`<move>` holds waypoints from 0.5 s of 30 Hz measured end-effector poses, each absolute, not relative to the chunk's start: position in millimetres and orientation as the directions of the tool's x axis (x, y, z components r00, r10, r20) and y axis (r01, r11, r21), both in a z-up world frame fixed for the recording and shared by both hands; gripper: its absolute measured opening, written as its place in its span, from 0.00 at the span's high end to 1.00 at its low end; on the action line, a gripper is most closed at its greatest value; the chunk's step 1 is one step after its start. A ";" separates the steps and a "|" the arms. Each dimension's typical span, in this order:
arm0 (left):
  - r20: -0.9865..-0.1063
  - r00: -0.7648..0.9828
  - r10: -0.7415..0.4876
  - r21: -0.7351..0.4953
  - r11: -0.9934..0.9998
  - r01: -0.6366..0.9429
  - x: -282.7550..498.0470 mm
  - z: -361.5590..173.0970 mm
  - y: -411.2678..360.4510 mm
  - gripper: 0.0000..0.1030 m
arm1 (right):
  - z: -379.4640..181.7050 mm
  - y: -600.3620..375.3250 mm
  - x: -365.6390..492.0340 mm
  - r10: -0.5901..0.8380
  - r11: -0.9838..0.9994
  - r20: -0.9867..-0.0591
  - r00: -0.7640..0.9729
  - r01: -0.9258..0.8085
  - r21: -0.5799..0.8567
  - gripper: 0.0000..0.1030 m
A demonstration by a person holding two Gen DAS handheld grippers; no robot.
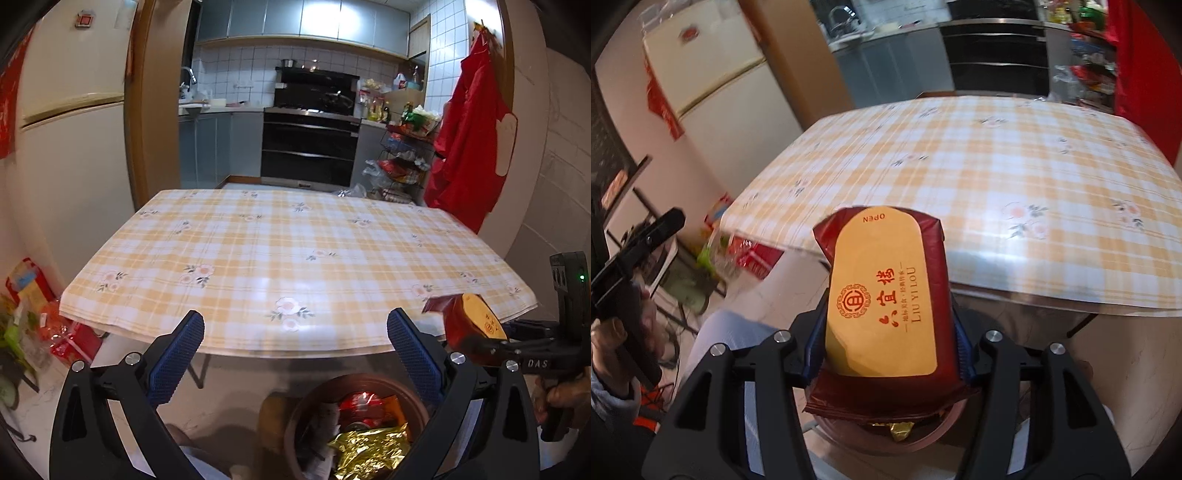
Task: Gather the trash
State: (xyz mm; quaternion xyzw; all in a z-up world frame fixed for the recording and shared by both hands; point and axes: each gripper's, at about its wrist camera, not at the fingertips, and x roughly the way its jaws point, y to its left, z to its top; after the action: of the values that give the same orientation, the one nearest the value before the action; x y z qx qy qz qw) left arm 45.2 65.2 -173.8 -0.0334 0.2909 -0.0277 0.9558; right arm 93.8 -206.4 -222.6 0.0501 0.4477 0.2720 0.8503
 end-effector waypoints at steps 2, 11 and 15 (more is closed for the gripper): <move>-0.557 0.827 -0.070 -0.088 0.996 0.025 44.7 -176.4 69.6 0.06 | -224.8 -197.6 92.6 0.513 0.840 -0.739 0.436 -0.431 0.328 0.43; -0.569 0.820 -0.068 -0.107 0.994 0.008 39.4 -181.8 80.1 0.06 | -209.1 -187.6 89.0 0.488 0.852 -0.724 0.488 -0.447 0.274 0.10; -0.574 0.817 -0.056 -0.088 0.996 0.006 38.8 -176.4 78.0 0.06 | -186.4 -198.0 89.1 0.444 0.884 -0.691 0.570 -0.406 0.233 0.06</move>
State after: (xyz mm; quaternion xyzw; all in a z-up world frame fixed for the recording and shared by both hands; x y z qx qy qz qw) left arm 38.8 78.0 -176.4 -0.0414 0.3023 -0.0161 0.9522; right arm 89.1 -198.0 -186.4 0.0241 0.3969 0.2400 0.8856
